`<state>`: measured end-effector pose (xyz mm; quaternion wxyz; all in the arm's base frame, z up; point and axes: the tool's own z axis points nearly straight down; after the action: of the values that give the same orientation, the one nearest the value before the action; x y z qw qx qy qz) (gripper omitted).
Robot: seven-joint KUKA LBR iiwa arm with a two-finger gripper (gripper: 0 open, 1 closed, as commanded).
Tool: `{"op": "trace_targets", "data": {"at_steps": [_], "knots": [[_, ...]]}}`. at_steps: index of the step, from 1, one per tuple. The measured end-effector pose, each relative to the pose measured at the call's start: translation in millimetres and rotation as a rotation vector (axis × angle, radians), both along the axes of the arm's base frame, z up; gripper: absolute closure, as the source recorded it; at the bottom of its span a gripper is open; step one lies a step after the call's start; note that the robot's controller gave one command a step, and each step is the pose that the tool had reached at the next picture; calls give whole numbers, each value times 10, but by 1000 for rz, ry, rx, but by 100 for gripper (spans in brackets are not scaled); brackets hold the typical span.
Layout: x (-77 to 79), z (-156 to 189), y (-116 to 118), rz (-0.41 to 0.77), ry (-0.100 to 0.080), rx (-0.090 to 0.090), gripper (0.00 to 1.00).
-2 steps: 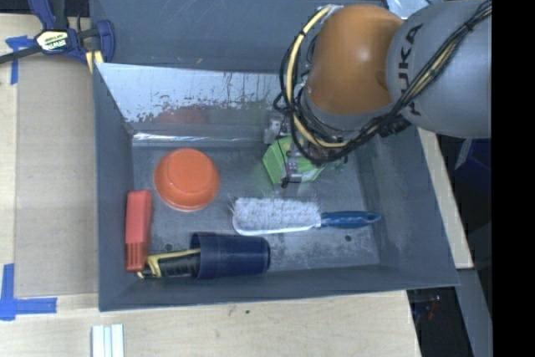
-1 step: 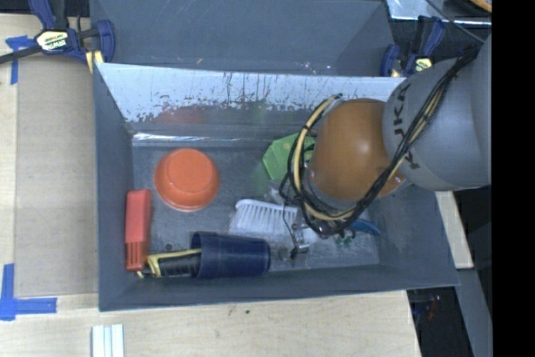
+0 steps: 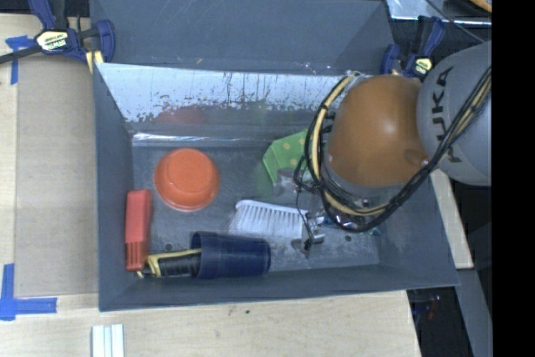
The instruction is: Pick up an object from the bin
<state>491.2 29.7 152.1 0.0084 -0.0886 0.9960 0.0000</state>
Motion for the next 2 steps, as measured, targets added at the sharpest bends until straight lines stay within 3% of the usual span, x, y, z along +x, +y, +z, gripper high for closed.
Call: {"op": "trace_targets", "data": {"at_steps": [1,2], "knots": [[33,-522,-411,66,19,-2,0],[306,-825,-414,-140,-1,5,0]]}}
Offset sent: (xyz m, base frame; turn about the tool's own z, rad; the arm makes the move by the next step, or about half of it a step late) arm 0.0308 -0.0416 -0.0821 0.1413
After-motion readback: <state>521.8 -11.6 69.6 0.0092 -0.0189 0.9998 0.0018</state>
